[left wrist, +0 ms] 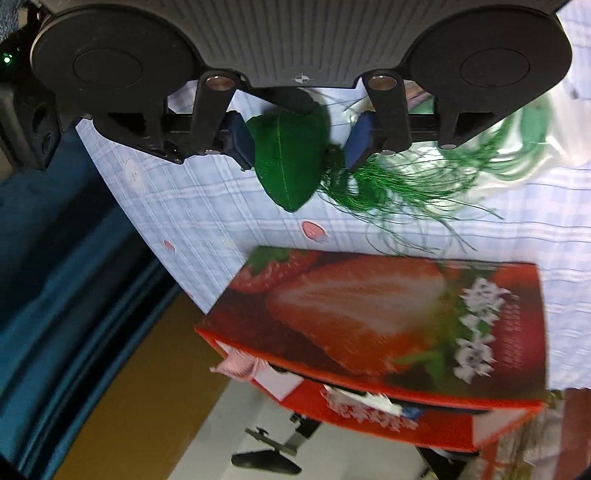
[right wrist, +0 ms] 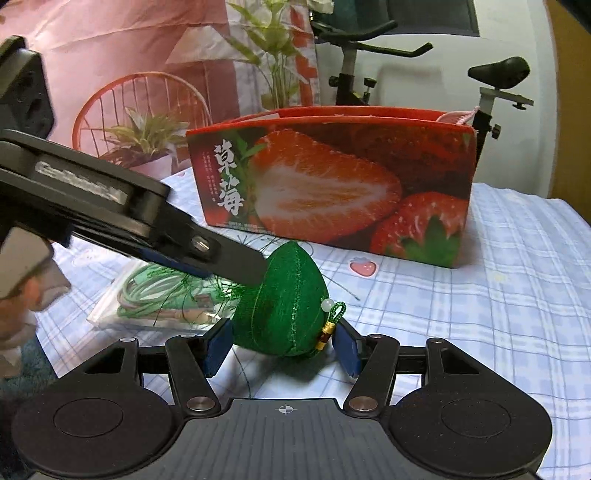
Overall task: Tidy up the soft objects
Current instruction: 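Close the right gripper on the green felt pouch while the left gripper grasps it too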
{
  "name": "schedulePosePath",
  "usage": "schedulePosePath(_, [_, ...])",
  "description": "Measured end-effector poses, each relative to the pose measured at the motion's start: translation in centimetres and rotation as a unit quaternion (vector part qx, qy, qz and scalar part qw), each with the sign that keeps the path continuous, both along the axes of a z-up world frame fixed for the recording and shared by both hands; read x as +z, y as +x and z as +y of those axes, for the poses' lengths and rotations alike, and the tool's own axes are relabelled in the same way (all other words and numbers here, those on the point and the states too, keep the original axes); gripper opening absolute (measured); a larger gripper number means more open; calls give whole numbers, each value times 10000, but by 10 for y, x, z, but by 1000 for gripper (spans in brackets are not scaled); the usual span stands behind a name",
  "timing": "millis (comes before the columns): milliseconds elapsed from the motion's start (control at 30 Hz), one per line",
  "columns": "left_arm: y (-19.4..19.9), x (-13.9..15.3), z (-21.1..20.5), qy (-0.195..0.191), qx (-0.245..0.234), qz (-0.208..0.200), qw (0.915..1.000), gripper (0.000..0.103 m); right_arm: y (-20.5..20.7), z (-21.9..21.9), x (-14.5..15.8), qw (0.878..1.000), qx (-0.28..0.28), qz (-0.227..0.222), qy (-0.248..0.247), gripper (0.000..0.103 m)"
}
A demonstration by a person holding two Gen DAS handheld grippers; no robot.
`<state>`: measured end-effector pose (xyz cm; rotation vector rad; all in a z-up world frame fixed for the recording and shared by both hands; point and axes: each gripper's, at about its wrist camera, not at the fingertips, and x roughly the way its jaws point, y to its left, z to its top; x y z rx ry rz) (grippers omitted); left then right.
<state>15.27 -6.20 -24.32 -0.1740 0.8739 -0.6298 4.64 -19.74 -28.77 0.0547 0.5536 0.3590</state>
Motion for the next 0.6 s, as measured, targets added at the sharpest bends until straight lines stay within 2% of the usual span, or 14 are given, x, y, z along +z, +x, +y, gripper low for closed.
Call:
schedulePosePath(267, [10,-15,-11,-286,-20,292,9992,51,3,-4,-5,9998,-47,55,165,53])
schedulePosePath(433, [7,-10,-10,-451,-63,266,9986,49,2,-7,1,9992,-87,47,376,51])
schedulePosePath(600, [4,2,0,-807,-22,193,9965,49,-2,-9,12,9988,-155,-74,464,51])
